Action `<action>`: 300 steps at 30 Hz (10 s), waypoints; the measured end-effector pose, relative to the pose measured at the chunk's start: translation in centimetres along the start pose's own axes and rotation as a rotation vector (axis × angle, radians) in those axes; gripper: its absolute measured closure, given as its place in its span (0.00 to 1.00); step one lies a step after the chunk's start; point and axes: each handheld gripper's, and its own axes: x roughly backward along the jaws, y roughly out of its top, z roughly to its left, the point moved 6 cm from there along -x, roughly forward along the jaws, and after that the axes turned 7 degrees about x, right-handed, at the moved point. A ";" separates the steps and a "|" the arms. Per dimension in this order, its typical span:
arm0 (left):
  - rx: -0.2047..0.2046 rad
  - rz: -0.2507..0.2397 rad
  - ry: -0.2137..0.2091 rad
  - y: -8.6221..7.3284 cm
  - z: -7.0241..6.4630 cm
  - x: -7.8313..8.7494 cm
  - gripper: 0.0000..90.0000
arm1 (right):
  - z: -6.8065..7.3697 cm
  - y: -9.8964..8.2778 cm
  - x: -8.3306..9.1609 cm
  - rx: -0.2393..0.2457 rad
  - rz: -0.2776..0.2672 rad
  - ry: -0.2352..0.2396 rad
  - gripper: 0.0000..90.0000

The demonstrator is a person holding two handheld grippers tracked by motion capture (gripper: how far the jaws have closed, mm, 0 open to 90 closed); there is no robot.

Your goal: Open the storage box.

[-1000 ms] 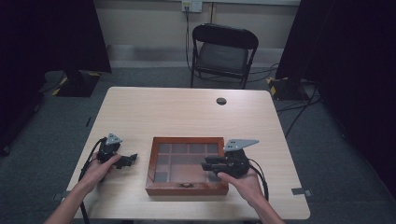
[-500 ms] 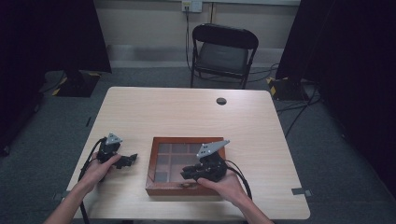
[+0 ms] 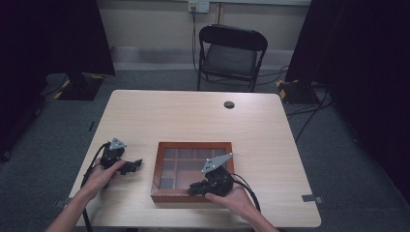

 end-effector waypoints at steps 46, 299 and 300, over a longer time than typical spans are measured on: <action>0.002 -0.001 0.000 0.0 0.0 0.0 0.04 | 0.1 2.0 1.7 0.024 -0.031 0.008 0.91; 0.003 -0.002 0.000 0.0 0.0 0.0 0.04 | -5.6 13.2 8.2 -0.037 -0.194 -0.133 0.94; 0.002 -0.001 0.000 0.0 0.0 0.0 0.04 | -5.6 13.2 8.2 -0.037 -0.194 -0.133 0.94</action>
